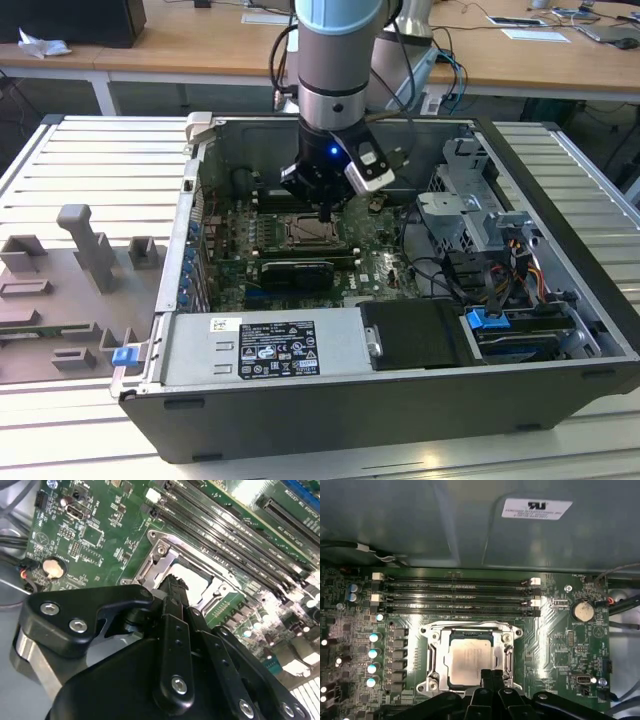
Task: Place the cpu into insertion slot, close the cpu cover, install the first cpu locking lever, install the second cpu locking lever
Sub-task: 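Install the second cpu locking lever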
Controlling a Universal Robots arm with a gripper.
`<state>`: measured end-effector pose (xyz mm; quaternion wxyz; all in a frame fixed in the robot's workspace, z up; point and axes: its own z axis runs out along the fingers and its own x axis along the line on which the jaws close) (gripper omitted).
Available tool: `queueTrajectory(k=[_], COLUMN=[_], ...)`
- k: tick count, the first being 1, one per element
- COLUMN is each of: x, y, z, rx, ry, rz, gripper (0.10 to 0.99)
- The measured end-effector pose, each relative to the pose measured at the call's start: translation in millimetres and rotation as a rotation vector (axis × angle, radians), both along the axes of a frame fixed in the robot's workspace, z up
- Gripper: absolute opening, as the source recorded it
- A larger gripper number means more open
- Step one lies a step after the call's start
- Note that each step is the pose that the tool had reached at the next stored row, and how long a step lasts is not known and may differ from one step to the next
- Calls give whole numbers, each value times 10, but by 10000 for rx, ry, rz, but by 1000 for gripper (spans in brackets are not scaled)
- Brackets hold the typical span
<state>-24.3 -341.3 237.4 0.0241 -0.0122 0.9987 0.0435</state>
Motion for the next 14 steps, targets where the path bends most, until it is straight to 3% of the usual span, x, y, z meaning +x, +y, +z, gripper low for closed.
queueTrajectory(k=[3, 10, 14], x=[0, -2, -2], y=[-18, -142, -174], z=[28, 26, 25], rx=[-1, -1, 30], ry=[0, 0, 9], rz=[2, 1, 0], gripper=[106, 106, 106])
